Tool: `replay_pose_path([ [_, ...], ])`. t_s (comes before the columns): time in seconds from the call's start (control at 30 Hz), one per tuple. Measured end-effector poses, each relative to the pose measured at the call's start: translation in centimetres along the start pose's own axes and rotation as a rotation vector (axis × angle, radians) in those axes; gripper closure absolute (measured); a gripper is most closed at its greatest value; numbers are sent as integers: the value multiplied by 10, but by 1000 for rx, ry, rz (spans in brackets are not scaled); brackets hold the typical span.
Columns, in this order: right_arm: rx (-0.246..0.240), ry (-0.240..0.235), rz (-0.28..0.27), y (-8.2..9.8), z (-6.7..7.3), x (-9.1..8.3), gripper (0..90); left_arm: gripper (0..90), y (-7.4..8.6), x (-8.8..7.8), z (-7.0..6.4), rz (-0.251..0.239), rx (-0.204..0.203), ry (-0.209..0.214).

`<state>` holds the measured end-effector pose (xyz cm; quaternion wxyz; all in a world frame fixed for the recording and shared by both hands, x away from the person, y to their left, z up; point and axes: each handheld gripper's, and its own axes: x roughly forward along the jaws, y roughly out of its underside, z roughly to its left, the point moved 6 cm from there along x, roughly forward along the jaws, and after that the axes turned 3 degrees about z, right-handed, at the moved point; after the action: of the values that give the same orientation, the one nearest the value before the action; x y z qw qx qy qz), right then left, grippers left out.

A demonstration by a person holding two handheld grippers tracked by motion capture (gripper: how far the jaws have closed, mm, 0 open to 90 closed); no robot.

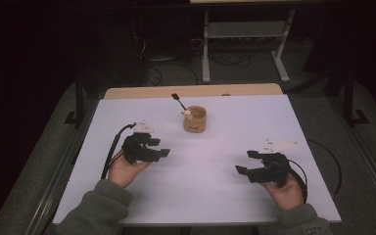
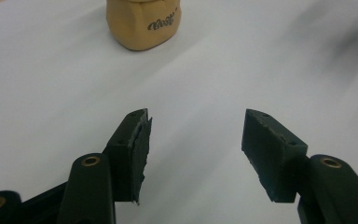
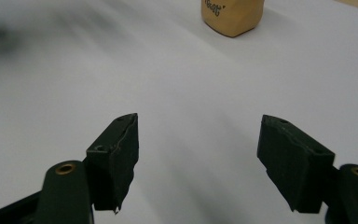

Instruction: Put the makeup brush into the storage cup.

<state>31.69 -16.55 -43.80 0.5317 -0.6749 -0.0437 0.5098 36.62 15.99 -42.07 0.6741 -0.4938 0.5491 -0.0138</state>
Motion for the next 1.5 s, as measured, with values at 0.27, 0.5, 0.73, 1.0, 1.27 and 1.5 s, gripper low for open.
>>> replay_pose_path([
  [0.27,5,-2,0,0,0,1,282,384,12,-7,-4,-22,-4,2],
  [0.5,7,-1,6,1,0,2,282,372,21,-11,-6,-31,7,-2],
  [0.73,10,-5,10,2,1,3,282,347,31,-18,-13,-45,9,-9],
  [1.0,12,-5,15,3,1,5,282,316,41,-24,-18,-41,22,-19],
  [1.27,13,-7,11,4,1,4,280,303,53,-29,-22,-23,42,-31],
  [1.5,21,-7,17,5,1,5,280,287,61,-36,-22,-36,31,-40],
])
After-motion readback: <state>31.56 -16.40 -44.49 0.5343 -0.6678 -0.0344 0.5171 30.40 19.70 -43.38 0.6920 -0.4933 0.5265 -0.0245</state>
